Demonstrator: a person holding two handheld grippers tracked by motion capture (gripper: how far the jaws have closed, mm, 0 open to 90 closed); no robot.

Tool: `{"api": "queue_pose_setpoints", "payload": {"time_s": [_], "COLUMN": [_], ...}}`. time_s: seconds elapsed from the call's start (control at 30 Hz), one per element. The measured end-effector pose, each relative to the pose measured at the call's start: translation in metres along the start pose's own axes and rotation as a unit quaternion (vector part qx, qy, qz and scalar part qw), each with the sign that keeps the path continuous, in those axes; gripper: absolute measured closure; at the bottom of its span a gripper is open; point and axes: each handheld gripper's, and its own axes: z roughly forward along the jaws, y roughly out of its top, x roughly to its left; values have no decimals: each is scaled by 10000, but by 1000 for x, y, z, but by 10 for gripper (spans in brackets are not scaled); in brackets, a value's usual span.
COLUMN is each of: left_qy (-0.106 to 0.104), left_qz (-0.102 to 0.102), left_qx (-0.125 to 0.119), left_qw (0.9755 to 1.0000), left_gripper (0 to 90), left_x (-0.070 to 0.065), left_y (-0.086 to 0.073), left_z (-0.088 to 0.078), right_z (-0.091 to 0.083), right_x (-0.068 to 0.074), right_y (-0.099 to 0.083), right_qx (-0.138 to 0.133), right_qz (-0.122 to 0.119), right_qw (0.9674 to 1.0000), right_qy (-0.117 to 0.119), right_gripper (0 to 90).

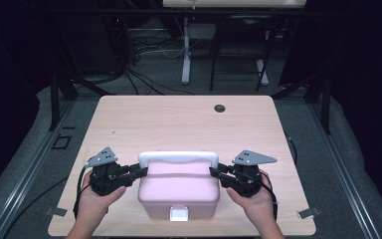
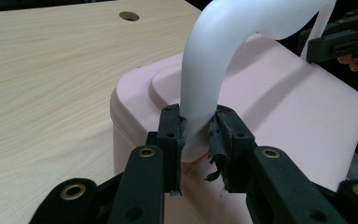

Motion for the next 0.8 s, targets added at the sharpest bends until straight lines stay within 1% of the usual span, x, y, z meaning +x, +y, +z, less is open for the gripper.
{"api": "queue_pose_setpoints", "payload": {"time_s": [0.17,0.2,0.43,0.53,0.57,0.7,0.8], "left_qy": [20,23,6,19,29,9,7], "left_qz": [1,46,-16,-8,46,41,43], "left_qx": [11,15,6,31,34,26,-10], "left_qw": [10000,10000,10000,10000,10000,10000,10000], "left_gripper": [733,733,733,733,733,733,733], "left_x": [0,1,1,0,0,0,1], "left_y": [-1,-1,-2,-2,-1,-1,1], "left_z": [-2,-3,-4,-5,-5,-4,-5], "right_z": [0,0,-1,-1,-1,-1,-1], "right_x": [2,2,4,4,4,4,3], "right_y": [0,0,1,1,1,1,2], "right_qx": [25,28,52,35,22,10,-28], "right_qz": [-28,-25,-57,-76,-80,-76,-17], "right_qw": [10000,10000,9999,9999,9999,9999,9999], "right_qy": [36,47,121,107,100,90,99], "right_gripper": [734,736,738,738,738,738,738]}}
